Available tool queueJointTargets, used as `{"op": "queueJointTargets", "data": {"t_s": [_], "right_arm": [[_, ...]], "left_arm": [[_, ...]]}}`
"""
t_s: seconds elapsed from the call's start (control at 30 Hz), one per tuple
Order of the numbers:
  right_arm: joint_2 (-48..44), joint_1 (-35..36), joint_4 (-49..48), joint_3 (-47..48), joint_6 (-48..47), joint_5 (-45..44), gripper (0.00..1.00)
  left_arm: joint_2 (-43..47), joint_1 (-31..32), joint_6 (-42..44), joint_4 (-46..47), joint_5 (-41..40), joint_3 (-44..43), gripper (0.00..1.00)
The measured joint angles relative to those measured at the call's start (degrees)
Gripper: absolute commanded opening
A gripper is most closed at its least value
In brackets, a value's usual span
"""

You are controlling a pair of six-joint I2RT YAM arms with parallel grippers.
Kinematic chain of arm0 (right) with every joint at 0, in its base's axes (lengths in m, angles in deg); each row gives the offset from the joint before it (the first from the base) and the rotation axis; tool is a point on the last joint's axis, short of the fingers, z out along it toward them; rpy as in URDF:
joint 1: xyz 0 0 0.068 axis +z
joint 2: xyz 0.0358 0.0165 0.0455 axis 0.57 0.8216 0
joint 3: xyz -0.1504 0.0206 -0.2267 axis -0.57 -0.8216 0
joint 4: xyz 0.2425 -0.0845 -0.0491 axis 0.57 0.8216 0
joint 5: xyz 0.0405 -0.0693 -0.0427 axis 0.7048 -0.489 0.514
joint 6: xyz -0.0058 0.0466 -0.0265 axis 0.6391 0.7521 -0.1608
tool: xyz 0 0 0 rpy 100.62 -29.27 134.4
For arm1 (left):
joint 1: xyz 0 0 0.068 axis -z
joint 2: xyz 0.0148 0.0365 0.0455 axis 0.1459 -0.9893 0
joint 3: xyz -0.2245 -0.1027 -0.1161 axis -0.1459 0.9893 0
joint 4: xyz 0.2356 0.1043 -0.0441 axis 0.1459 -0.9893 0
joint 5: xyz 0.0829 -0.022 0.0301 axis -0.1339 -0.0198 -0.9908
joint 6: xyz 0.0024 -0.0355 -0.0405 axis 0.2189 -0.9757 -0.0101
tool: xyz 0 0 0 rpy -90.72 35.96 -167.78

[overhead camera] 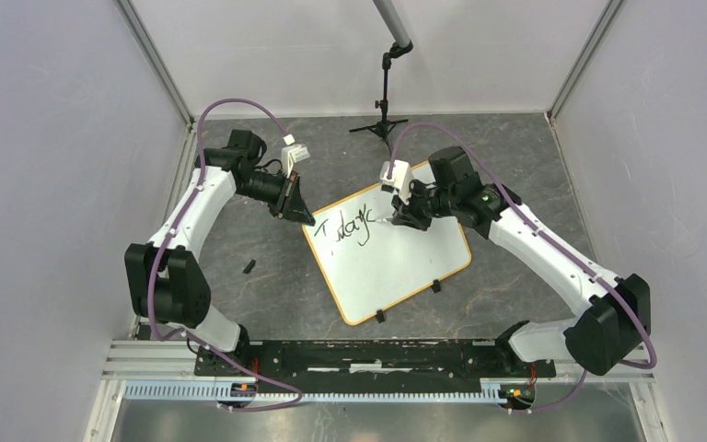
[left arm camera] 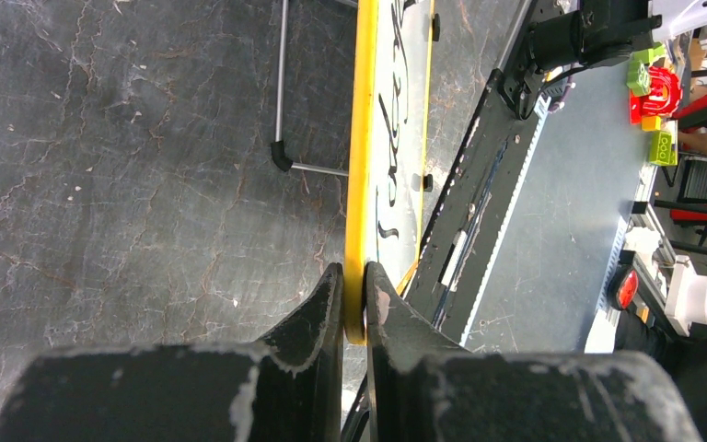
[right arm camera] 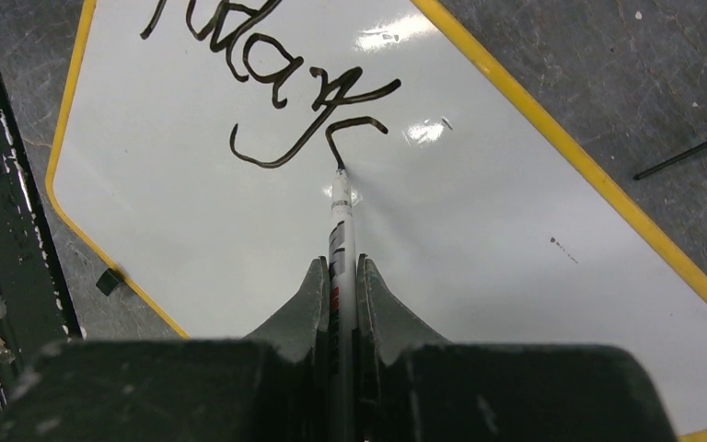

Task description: Write a sentence on the whiteboard

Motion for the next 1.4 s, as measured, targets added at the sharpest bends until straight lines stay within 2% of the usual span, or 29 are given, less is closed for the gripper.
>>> {"op": "queueJointTargets", "data": {"t_s": [0.47, 0.9, 1.4], "right_arm": [[-1.44, -0.72, 1.27, -2.69, -0.52, 1.46, 0.0], [-0.98, 2.25, 2.25, -2.27, -0.33, 2.64, 0.0], [-0.98, -5.9, 3.32, 2.82, -0.55, 5.01, 0.0]], "left_arm": [[0.0, 0.0, 0.02, 0.0, -0.02, 0.0, 0.02], [0.0, 0.0, 0.0, -0.02, 0.17, 0.0, 0.02], [0.0, 0.24, -0.02, -0.02, -1.4, -0.15, 0.03]]}}
